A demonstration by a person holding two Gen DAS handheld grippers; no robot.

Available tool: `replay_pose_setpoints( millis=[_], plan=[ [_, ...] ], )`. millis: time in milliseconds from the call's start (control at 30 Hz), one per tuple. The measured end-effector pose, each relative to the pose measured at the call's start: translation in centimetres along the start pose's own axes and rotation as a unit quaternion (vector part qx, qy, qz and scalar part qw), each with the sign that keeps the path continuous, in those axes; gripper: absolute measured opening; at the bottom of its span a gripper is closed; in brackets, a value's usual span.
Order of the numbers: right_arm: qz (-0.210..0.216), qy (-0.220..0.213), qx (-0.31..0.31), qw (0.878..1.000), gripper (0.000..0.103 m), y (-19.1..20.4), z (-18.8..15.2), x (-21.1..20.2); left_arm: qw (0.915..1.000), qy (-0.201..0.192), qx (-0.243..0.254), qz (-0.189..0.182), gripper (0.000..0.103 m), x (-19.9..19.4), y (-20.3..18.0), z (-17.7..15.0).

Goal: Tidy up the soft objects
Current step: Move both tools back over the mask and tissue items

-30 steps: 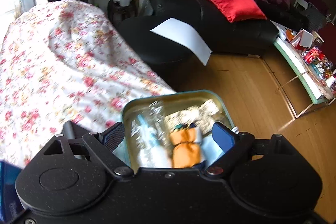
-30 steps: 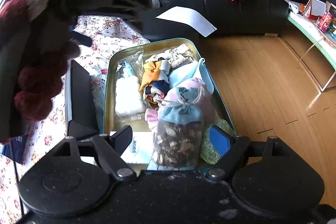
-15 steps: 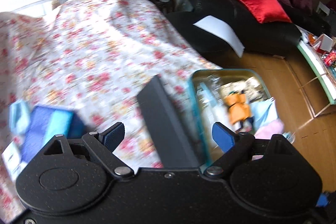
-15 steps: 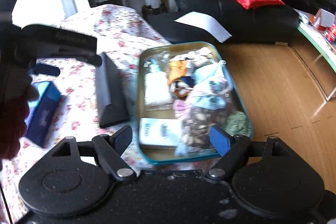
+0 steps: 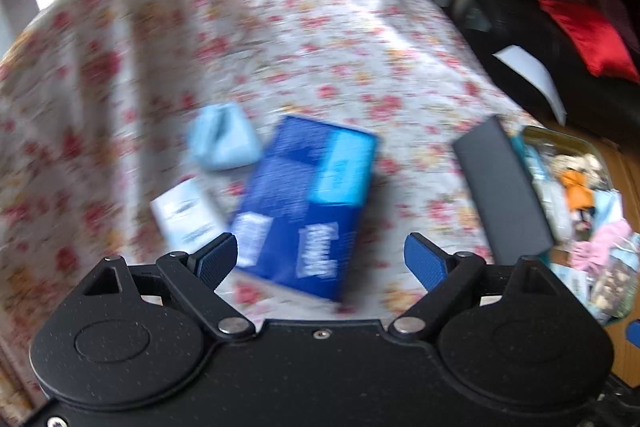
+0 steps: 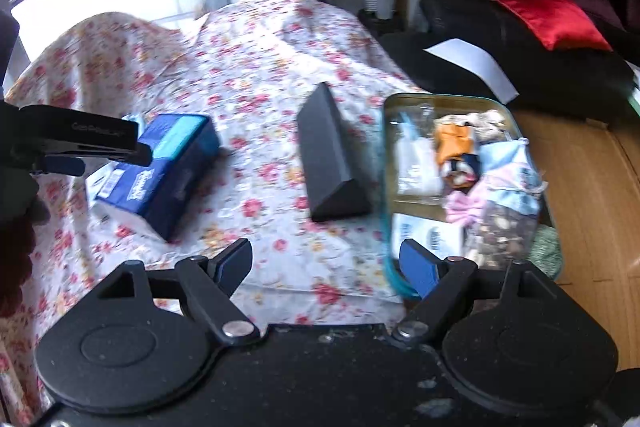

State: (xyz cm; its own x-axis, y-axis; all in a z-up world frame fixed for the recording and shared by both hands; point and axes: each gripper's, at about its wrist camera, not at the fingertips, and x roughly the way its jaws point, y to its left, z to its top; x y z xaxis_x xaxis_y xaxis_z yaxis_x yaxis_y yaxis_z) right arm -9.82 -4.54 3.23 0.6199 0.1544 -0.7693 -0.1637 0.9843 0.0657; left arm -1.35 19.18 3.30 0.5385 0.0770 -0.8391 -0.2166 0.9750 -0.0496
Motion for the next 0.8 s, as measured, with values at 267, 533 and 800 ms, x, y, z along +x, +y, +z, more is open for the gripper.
replay_pose_setpoints(
  millis=[267,533,800],
  plan=[
    [0.005,0.008,-0.015,1.000,0.081,2.5,0.3,0.5,0.9974,0.025,-0.055,0.039,0.087,2.1,6.7,1.8],
    [0.000,0.015,-0.017,1.000,0.081,4.2,0.9,1.2,0.9942,0.053,-0.067,0.066,0.087,5.3,10.4,3.5],
    [0.004,0.020,-0.032,0.999,0.081,6.7,1.3,1.7,0.9934,0.081,-0.045,0.067,0.087,8.1,12.0,3.9]
  ],
)
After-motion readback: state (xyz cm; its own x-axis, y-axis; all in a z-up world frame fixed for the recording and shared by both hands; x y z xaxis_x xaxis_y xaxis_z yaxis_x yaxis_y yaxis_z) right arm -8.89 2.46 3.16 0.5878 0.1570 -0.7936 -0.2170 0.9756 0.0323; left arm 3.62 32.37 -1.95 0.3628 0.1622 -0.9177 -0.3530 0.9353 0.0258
